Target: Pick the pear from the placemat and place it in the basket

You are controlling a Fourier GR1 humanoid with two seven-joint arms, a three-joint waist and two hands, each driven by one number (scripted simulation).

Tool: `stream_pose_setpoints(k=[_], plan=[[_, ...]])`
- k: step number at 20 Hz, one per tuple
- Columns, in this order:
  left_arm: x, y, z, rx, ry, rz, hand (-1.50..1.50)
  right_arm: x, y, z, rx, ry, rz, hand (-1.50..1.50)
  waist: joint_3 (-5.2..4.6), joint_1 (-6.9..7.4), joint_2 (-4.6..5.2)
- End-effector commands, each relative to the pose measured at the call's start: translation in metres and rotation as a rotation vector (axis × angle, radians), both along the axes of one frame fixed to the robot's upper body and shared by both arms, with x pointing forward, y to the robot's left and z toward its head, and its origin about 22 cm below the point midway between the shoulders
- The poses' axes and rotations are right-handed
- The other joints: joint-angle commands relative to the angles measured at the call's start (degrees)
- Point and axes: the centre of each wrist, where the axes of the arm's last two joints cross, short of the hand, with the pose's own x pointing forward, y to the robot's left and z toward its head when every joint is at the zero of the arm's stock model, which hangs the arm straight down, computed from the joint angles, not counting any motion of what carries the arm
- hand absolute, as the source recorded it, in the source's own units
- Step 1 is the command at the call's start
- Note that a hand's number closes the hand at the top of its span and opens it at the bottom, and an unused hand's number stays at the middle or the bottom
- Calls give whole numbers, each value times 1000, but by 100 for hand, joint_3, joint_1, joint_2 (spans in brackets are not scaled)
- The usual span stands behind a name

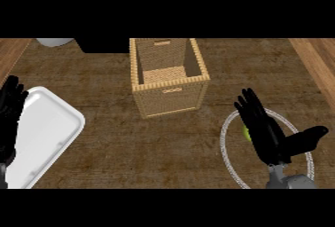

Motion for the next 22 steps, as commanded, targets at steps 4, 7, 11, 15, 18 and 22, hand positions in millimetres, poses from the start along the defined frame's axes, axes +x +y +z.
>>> stream_pose_setpoints(k=[4, 7, 11, 15, 18, 22], plan=[[-24, -30, -73, -189, 313, -54, 0, 51, -73, 38, 46, -28, -230, 150, 128, 178, 328], [-38, -43, -105, -225, 531, -121, 0, 74, -79, 63, -134, -83, -33, 150, 128, 322, 420], [-37, -55, -117, -236, 568, -118, 0, 108, -3, 39, -166, -16, -79, -150, 127, 324, 302], [-40, -35, -112, -225, 575, -127, 0, 129, 3, 69, -371, 94, -167, -150, 115, 307, 270], [-47, -44, -120, -208, 575, -141, 0, 135, -42, 78, -709, 195, -221, -150, 88, 357, 293], [-43, -46, -122, -209, 570, -123, 0, 145, -85, 138, -1018, 316, -210, -150, 86, 262, 278]])
